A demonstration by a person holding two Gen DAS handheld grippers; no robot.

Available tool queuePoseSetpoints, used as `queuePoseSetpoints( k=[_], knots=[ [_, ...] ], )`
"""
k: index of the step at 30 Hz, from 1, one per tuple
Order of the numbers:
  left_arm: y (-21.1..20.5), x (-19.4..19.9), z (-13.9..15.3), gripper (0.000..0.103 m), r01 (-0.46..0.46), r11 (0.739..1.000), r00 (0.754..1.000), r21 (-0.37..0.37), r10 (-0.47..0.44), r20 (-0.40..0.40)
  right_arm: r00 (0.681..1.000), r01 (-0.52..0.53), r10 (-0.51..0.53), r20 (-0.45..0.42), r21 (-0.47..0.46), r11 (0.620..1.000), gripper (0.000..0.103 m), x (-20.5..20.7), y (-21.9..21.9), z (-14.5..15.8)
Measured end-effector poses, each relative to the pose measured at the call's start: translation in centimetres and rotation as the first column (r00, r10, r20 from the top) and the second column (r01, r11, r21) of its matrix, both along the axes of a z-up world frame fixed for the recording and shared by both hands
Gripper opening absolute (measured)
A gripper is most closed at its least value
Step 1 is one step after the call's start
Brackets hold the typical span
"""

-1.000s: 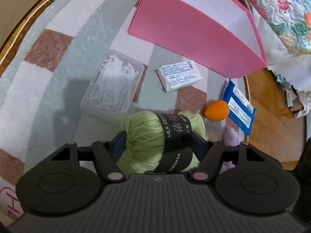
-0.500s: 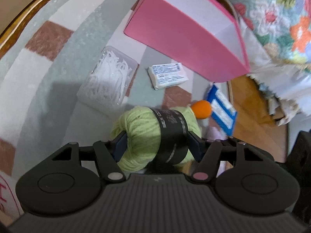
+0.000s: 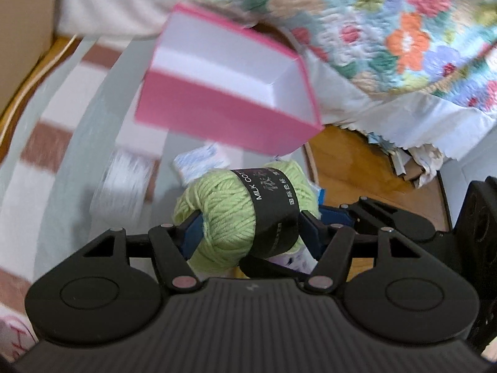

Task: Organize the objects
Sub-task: 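Lift the yarn ball with the left gripper and carry it over the pink box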

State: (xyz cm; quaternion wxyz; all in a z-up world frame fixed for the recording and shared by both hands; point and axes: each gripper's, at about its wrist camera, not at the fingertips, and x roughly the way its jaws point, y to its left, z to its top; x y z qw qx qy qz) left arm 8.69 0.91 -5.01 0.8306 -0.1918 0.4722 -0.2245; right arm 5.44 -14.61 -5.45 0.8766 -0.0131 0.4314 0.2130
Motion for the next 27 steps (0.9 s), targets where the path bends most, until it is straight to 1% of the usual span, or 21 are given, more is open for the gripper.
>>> queuePoseSetpoints(
  k=[3, 4, 6, 7, 8, 11, 14, 17, 20, 23, 27],
  knots=[
    [-1.2, 1.2, 2.8, 0.063, 0.037, 0.999, 0.998, 0.022, -0.039, 0.053, 0.998, 0.010, -0.009, 0.058, -0.016, 1.000, 0.080, 0.3, -1.2, 2.2],
    [-1.6, 1.6, 3.8, 0.063, 0.048, 0.999, 0.996, 0.026, -0.050, 0.076, 0.997, 0.022, -0.020, 0.075, -0.023, 0.999, 0.077, 0.6, -1.6, 3.0],
    [-2.0, 2.2, 5.4, 0.063, 0.062, 0.997, 0.990, 0.042, -0.067, 0.125, 0.992, 0.066, -0.066, 0.104, 0.006, 0.998, 0.075, 1.4, -2.8, 4.6],
    [-2.2, 2.5, 5.9, 0.063, 0.068, 0.997, 0.988, 0.037, -0.072, 0.137, 0.990, 0.076, -0.079, 0.119, 0.031, 0.997, 0.074, 1.7, -3.4, 5.3],
    [-2.3, 3.0, 6.4, 0.063, 0.072, 0.997, 0.987, 0.030, -0.076, 0.142, 0.986, 0.083, -0.088, 0.138, 0.043, 0.996, 0.073, 1.9, -3.9, 6.1],
    [-3.4, 5.0, 7.5, 0.063, 0.084, 0.996, 0.983, 0.041, -0.089, 0.159, 0.982, 0.080, -0.079, 0.170, 0.004, 0.997, 0.073, 3.1, -4.6, 7.2],
    [-4.3, 7.9, 8.0, 0.063, 0.093, 0.995, 0.982, 0.046, -0.099, 0.163, 0.984, 0.088, -0.087, 0.154, 0.004, 0.996, 0.073, 4.9, -5.6, 7.9],
    [-5.1, 11.4, 7.8, 0.063, 0.099, 0.994, 0.984, 0.036, -0.103, 0.146, 0.985, 0.111, -0.109, 0.131, -0.011, 0.994, 0.073, 7.8, -6.4, 8.1],
    [-6.5, 15.2, 6.5, 0.064, 0.108, 0.993, 0.987, 0.037, -0.112, 0.112, 0.986, 0.136, -0.133, 0.097, -0.028, 0.990, 0.074, 11.0, -7.3, 7.5],
    [-8.0, 18.8, 4.8, 0.064, 0.125, 0.991, 0.989, 0.054, -0.129, 0.067, 0.987, 0.154, -0.151, 0.053, -0.047, 0.987, 0.074, 14.2, -8.9, 5.9],
    [-9.9, 22.6, 2.5, 0.063, 0.153, 0.983, 0.987, 0.102, -0.157, 0.036, 0.985, 0.173, -0.172, 0.021, -0.069, 0.982, 0.074, 17.8, -10.5, 3.0]
  ],
)
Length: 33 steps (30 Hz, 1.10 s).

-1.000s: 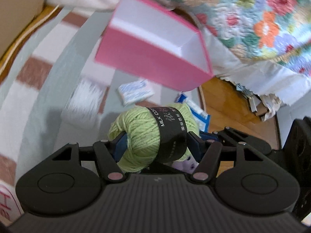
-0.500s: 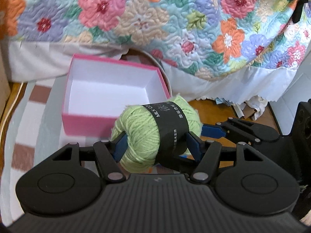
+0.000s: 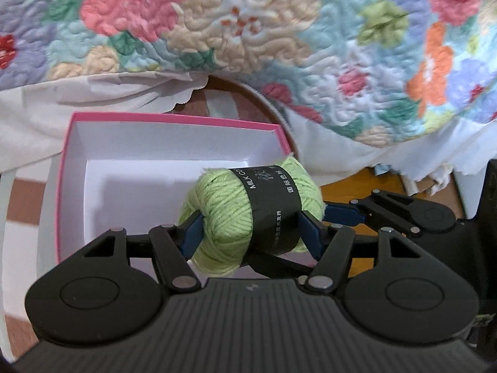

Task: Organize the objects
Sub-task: 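Lift the yarn ball with the left gripper and carry it over the pink box, then lower the yarn ball into the pink box and open the left gripper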

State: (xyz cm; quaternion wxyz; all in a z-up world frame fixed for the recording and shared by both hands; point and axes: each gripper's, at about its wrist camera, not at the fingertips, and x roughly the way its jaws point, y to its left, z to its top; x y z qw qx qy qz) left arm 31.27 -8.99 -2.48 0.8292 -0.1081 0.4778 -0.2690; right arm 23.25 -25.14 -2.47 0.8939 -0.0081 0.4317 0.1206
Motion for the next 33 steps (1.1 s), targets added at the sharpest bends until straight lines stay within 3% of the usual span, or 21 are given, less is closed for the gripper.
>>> queuePoseSetpoints(
  k=[3, 7, 12, 18, 22, 25, 29, 33],
  knots=[
    [-1.0, 2.7, -1.8, 0.064, 0.004, 1.000, 1.000, 0.016, -0.004, -0.016, 0.999, 0.039, -0.039, -0.022, 0.010, 0.999, 0.074, 2.6, -1.5, -2.0],
    [-1.5, 5.5, -4.9, 0.064, -0.012, 1.000, 0.998, -0.016, 0.010, -0.068, 0.996, 0.077, -0.077, -0.048, -0.001, 0.997, 0.073, 5.3, -2.6, -4.4],
    [-1.2, 6.5, -7.8, 0.063, -0.067, 0.996, 0.994, -0.052, 0.062, -0.092, 0.991, 0.107, -0.108, -0.079, -0.025, 0.994, 0.063, 6.8, -2.5, -7.0],
    [-1.5, 8.4, -10.3, 0.062, -0.144, 0.988, 0.973, -0.060, 0.130, -0.193, 0.992, 0.068, -0.084, -0.091, -0.161, 0.985, 0.062, 7.4, -2.2, -9.0],
    [-1.5, 9.0, -11.3, 0.060, -0.191, 0.980, 0.957, -0.060, 0.172, -0.234, 0.988, 0.116, -0.141, -0.069, -0.291, 0.950, 0.060, 8.1, -1.9, -9.7],
    [-2.1, 8.8, -11.7, 0.056, -0.182, 0.982, 0.956, -0.038, 0.168, -0.241, 0.988, 0.108, -0.132, -0.083, -0.247, 0.963, 0.056, 7.7, -2.3, -9.5],
    [-3.5, 8.7, -11.5, 0.049, -0.171, 0.985, 0.964, -0.036, 0.160, -0.212, 0.993, 0.082, -0.098, -0.061, -0.226, 0.971, 0.030, 6.5, -2.6, -9.2],
    [-4.8, 8.8, -10.5, 0.049, -0.160, 0.987, 0.980, 0.011, 0.160, -0.118, 0.993, 0.076, -0.090, -0.077, -0.175, 0.982, 0.028, 6.0, -3.3, -9.0]
  ],
)
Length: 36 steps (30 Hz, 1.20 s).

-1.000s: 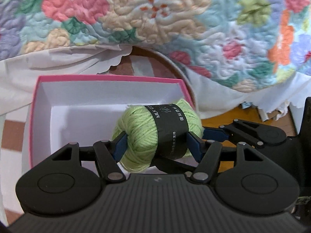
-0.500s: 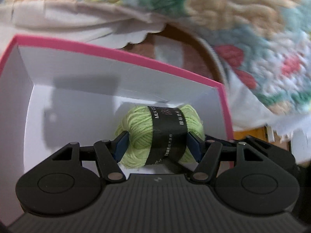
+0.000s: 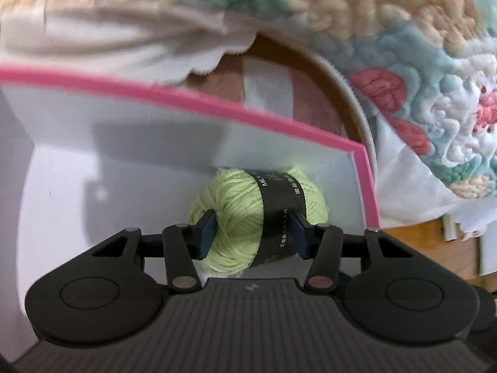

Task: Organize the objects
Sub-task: 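Lower the yarn ball into the pink box and open the left gripper, then move the left gripper back toward the beige foundation bottle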

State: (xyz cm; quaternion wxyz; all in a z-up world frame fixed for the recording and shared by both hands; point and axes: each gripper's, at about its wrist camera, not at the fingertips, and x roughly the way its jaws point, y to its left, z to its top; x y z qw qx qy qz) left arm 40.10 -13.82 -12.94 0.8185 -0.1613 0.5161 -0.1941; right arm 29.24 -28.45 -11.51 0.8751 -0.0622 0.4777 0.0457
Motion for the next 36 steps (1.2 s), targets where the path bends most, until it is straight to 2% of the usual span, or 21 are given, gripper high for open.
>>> queuePoseSetpoints(
  k=[4, 9, 17, 21, 25, 28, 30, 33, 34, 36],
  knots=[
    [0.8, 0.0, 0.0, 0.052, 0.007, 1.000, 1.000, -0.014, -0.007, -0.019, 0.999, 0.032, -0.033, 0.015, 0.044, 0.999, 0.028, -0.8, -1.2, 0.2],
    [2.3, -1.0, 0.6, 0.060, 0.019, 1.000, 0.999, -0.013, -0.019, -0.030, 0.998, 0.058, -0.061, 0.025, 0.103, 0.993, 0.030, -1.2, -1.8, 0.1],
    [4.8, -3.7, 3.6, 0.062, 0.045, 0.998, 0.999, 0.034, -0.045, -0.009, 0.997, 0.077, -0.079, 0.012, 0.130, 0.989, 0.032, -1.1, -0.7, -0.2],
    [5.0, -5.2, 5.9, 0.062, 0.064, 0.994, 0.998, 0.091, -0.065, 0.003, 0.995, 0.095, -0.099, 0.016, 0.140, 0.986, 0.034, -1.5, -0.7, 0.0],
    [4.7, -7.0, 9.1, 0.062, 0.105, 0.991, 0.995, 0.088, -0.104, -0.006, 0.995, 0.100, -0.096, -0.035, 0.139, 0.985, 0.035, -3.1, -0.2, 1.3],
    [3.7, -9.6, 10.4, 0.062, 0.128, 0.980, 0.991, 0.153, -0.131, 0.012, 0.995, 0.102, -0.095, -0.043, 0.188, 0.977, 0.035, -4.9, 0.1, 3.4],
    [4.2, -11.3, 12.2, 0.063, 0.143, 0.972, 0.988, 0.185, -0.150, 0.024, 0.994, 0.110, -0.104, -0.040, 0.189, 0.976, 0.036, -5.8, 0.6, 4.9],
    [5.2, -12.8, 14.1, 0.065, 0.162, 0.972, 0.986, 0.171, -0.168, 0.020, 0.996, 0.094, -0.091, -0.025, 0.184, 0.978, 0.048, -7.6, 1.3, 7.4],
    [5.6, -13.4, 14.6, 0.065, 0.159, 0.970, 0.986, 0.184, -0.165, 0.015, 0.996, 0.086, -0.084, -0.016, 0.179, 0.980, 0.056, -8.1, 1.6, 8.2],
    [6.2, -14.7, 16.1, 0.065, 0.160, 0.966, 0.985, 0.205, -0.170, 0.029, 0.996, 0.090, -0.088, -0.018, 0.173, 0.981, 0.060, -9.1, 2.0, 9.5]
  ],
)
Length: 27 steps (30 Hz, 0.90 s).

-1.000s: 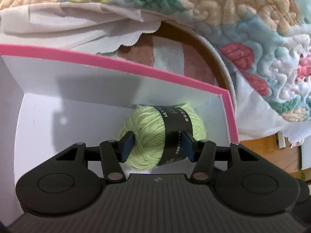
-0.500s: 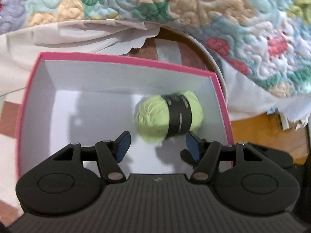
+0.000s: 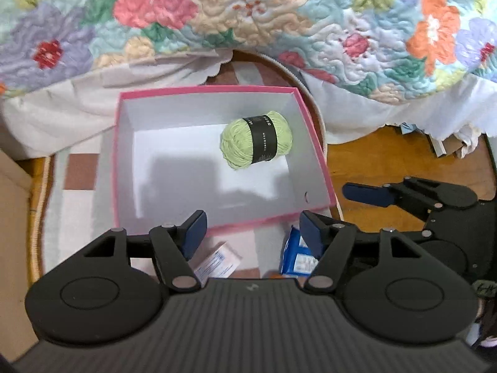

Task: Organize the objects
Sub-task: 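Move the left gripper back toward the beige foundation bottle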

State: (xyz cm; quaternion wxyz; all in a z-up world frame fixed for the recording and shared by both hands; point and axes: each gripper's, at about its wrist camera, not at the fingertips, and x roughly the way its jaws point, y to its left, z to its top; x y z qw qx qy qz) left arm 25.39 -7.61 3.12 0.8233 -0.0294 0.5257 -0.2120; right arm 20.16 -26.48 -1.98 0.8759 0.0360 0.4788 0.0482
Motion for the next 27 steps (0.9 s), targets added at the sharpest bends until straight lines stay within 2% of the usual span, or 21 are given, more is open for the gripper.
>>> queuePoseSetpoints(
  k=[6, 10, 15, 17, 20, 27],
  knots=[
    [1.3, -4.1, 3.3, 0.069, 0.030, 0.998, 0.998, 0.063, -0.034, 0.048, 1.000, 0.005, -0.004, 0.022, -0.019, 1.000, 0.068, -3.2, 1.0, 3.9],
    [2.0, -7.0, 4.8, 0.071, 0.042, 0.992, 0.996, 0.122, -0.051, 0.070, 0.999, -0.030, 0.031, 0.032, -0.044, 0.999, 0.073, -5.6, 2.1, 6.4],
    [2.7, -10.6, 5.8, 0.076, 0.057, 0.987, 0.995, 0.148, -0.068, 0.072, 0.996, -0.086, 0.088, 0.030, -0.073, 0.994, 0.082, -8.7, 3.2, 8.5],
    [2.9, -12.0, 6.0, 0.078, 0.065, 0.986, 0.994, 0.154, -0.077, 0.074, 0.993, -0.112, 0.114, 0.027, -0.065, 0.992, 0.088, -10.1, 3.4, 9.1],
    [3.1, -13.9, 6.0, 0.086, 0.077, 0.986, 0.993, 0.151, -0.089, 0.075, 0.988, -0.151, 0.152, 0.023, -0.041, 0.988, 0.089, -12.2, 3.8, 9.7],
    [3.4, -17.1, 4.4, 0.092, 0.101, 0.984, 0.991, 0.149, -0.112, 0.075, 0.980, -0.199, 0.199, 0.011, 0.013, 0.980, 0.090, -16.3, 4.3, 8.7]
  ],
)
